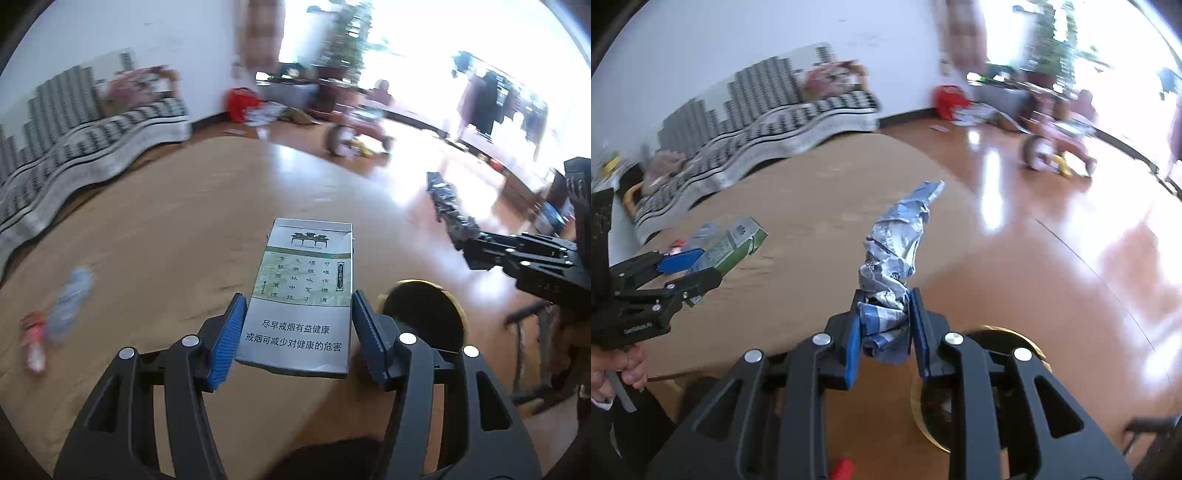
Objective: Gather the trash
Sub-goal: 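Carry both items over the black bin and open both tools to drop them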
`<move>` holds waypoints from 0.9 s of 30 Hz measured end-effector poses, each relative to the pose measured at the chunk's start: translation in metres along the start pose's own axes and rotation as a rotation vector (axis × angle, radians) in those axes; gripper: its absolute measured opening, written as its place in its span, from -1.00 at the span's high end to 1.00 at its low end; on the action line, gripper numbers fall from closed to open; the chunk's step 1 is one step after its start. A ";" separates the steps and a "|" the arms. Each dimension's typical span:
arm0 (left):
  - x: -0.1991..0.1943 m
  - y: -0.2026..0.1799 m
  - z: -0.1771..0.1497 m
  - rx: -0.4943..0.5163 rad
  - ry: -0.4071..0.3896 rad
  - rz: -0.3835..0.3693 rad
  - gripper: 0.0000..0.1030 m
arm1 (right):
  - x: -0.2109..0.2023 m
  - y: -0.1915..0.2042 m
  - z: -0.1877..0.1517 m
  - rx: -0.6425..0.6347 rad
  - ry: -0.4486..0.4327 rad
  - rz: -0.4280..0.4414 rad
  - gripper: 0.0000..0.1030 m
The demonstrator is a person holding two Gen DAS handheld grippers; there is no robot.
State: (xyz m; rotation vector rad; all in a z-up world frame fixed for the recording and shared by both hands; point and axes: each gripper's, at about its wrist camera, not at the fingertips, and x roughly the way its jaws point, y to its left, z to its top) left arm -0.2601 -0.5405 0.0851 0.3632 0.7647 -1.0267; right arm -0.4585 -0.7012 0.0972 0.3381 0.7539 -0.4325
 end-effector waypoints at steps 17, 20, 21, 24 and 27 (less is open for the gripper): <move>0.105 -0.147 -0.019 0.155 0.174 -0.168 -0.11 | 0.008 -0.138 -0.082 0.195 0.091 -0.114 0.53; 0.113 -0.148 -0.024 0.158 0.193 -0.167 -0.11 | 0.013 -0.141 -0.084 0.201 0.097 -0.108 0.53; 0.115 -0.148 -0.024 0.159 0.198 -0.165 -0.11 | 0.014 -0.142 -0.084 0.203 0.099 -0.106 0.53; 0.123 -0.151 -0.023 0.160 0.210 -0.164 -0.11 | 0.020 -0.141 -0.081 0.208 0.101 -0.104 0.52; 0.127 -0.151 -0.023 0.160 0.217 -0.169 -0.11 | 0.022 -0.143 -0.081 0.209 0.103 -0.103 0.53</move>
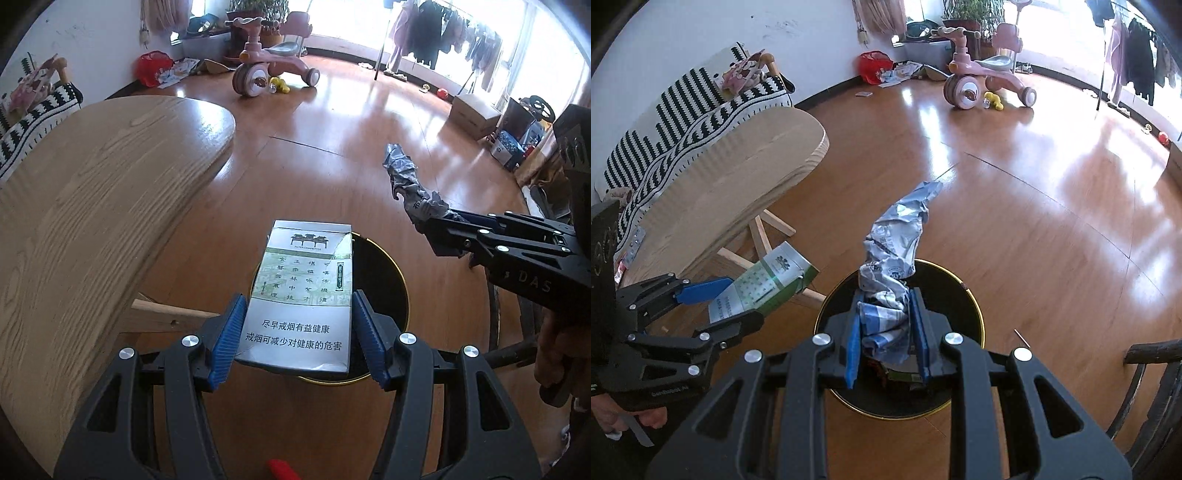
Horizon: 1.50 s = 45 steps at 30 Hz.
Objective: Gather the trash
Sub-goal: 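Carry both items over the black bin and open both tools to drop them, then grasp the red cigarette box with the left tool while the right tool grasps the foil wrapper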
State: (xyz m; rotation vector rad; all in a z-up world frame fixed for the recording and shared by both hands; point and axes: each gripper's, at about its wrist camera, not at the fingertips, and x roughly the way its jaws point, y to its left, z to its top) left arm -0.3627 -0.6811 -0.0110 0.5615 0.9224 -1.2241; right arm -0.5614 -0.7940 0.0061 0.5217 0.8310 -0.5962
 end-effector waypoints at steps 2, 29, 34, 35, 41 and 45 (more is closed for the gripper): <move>0.003 0.002 0.005 0.003 0.003 -0.009 -0.11 | 0.000 0.000 0.000 0.001 -0.001 -0.002 0.52; -0.127 0.142 -0.047 -0.198 -0.147 0.173 -0.69 | -0.016 0.152 0.048 -0.173 -0.096 0.083 -0.30; -0.189 0.210 -0.102 -0.297 -0.174 0.315 -0.71 | -0.009 0.260 0.056 -0.275 -0.104 0.188 -0.38; -0.206 0.228 -0.120 -0.328 -0.179 0.353 -0.72 | -0.007 0.278 0.057 -0.290 -0.102 0.205 -0.38; -0.278 0.315 -0.212 -0.532 -0.191 0.513 -0.74 | 0.011 0.417 0.049 -0.421 -0.061 0.332 -0.40; -0.306 0.355 -0.258 -0.651 -0.192 0.568 -0.74 | 0.024 0.495 0.037 -0.499 -0.019 0.399 -0.40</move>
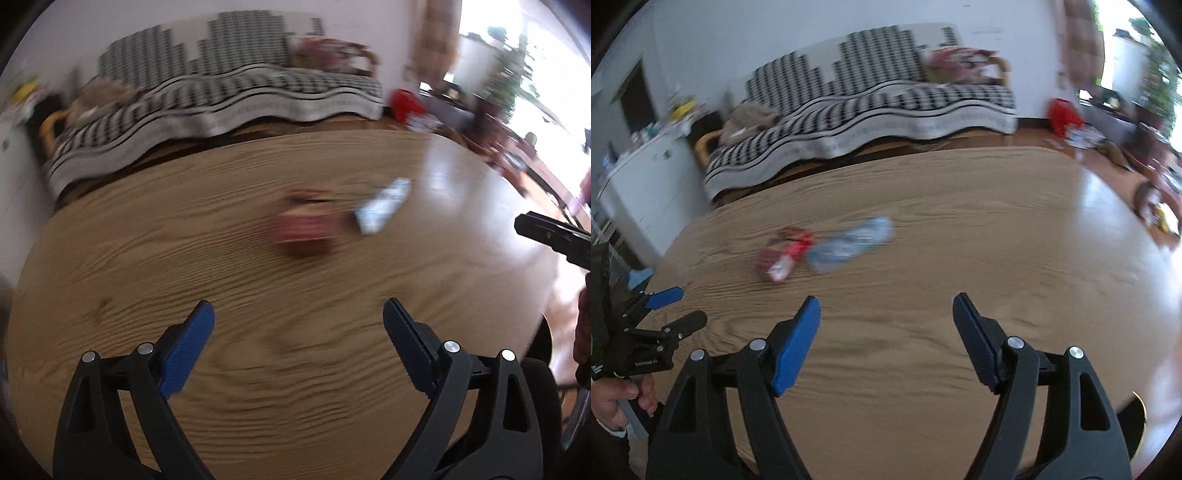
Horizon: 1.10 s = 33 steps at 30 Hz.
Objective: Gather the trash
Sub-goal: 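Grasp the red cigarette box with the left tool while the right tool grasps the foil wrapper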
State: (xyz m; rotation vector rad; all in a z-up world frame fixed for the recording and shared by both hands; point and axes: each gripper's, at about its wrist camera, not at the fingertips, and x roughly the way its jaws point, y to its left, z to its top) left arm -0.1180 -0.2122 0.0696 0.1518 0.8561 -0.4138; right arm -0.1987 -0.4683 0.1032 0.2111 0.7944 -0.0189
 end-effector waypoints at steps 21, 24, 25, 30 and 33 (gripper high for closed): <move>0.114 -0.016 0.047 -0.019 0.060 -0.041 -0.78 | 0.159 0.025 0.059 0.134 0.224 -0.043 -0.45; 0.129 -0.018 0.055 -0.037 0.081 -0.037 -0.78 | 0.175 0.021 0.061 0.152 0.245 -0.064 -0.45; 0.133 -0.019 0.057 -0.040 0.082 -0.034 -0.78 | 0.177 0.021 0.061 0.150 0.245 -0.069 -0.45; 0.135 -0.027 0.062 -0.014 0.056 -0.008 -0.26 | 0.176 0.024 0.062 0.129 0.241 -0.057 0.33; 0.132 -0.031 0.061 0.000 0.058 -0.004 -0.03 | 0.170 0.023 0.061 0.094 0.236 -0.060 0.52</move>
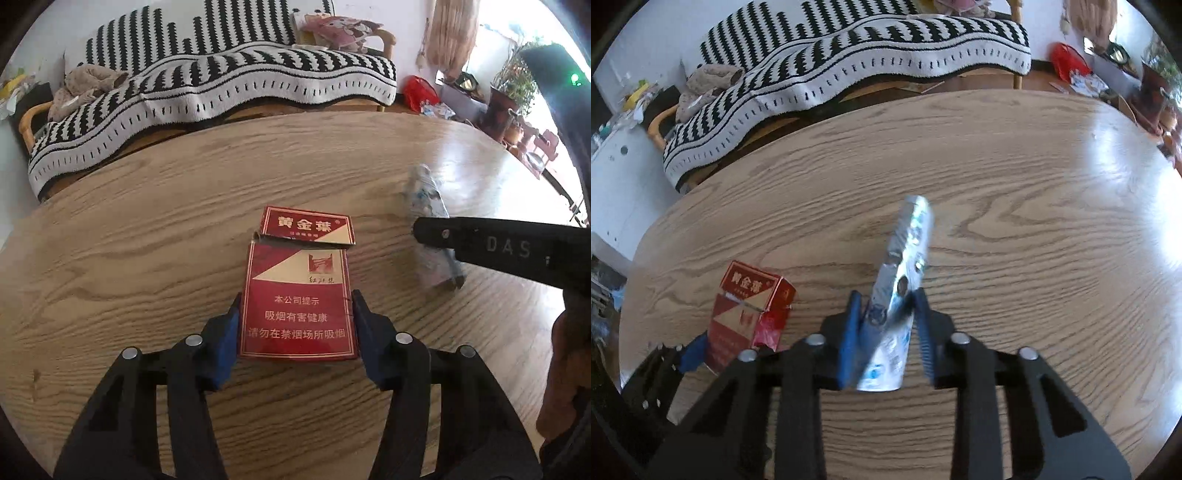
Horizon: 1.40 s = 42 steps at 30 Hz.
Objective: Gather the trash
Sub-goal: 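Grasp the red cigarette box with the left tool while the right tool grasps the foil wrapper, then carry both items over the black bin and open both tools to drop them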
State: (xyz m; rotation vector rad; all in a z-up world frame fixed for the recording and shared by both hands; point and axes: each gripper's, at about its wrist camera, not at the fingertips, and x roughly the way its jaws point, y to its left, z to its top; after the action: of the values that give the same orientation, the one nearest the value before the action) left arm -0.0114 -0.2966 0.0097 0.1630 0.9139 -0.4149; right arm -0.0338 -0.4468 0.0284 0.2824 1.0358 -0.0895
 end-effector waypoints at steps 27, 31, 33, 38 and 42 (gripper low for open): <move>-0.091 -0.247 -0.031 0.238 -0.027 -0.316 -0.03 | -0.249 -0.297 -0.201 0.252 -0.248 -0.241 0.55; -0.093 -0.329 -0.055 0.320 0.015 -0.420 -0.03 | -0.273 -0.345 -0.255 0.338 -0.243 -0.299 0.55; -0.093 -0.369 -0.070 0.355 0.049 -0.483 -0.03 | -0.279 -0.366 -0.279 0.380 -0.235 -0.321 0.55; -0.090 -0.445 -0.111 0.492 0.098 -0.542 -0.03 | -0.284 -0.409 -0.324 0.470 -0.217 -0.338 0.55; -0.080 -0.476 -0.132 0.553 0.132 -0.549 -0.03 | -0.282 -0.427 -0.344 0.502 -0.205 -0.335 0.55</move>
State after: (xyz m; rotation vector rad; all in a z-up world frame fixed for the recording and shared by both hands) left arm -0.3485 -0.6658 0.0113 0.4522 0.9505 -1.1782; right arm -0.5532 -0.7797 0.0252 0.5400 0.8369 -0.6736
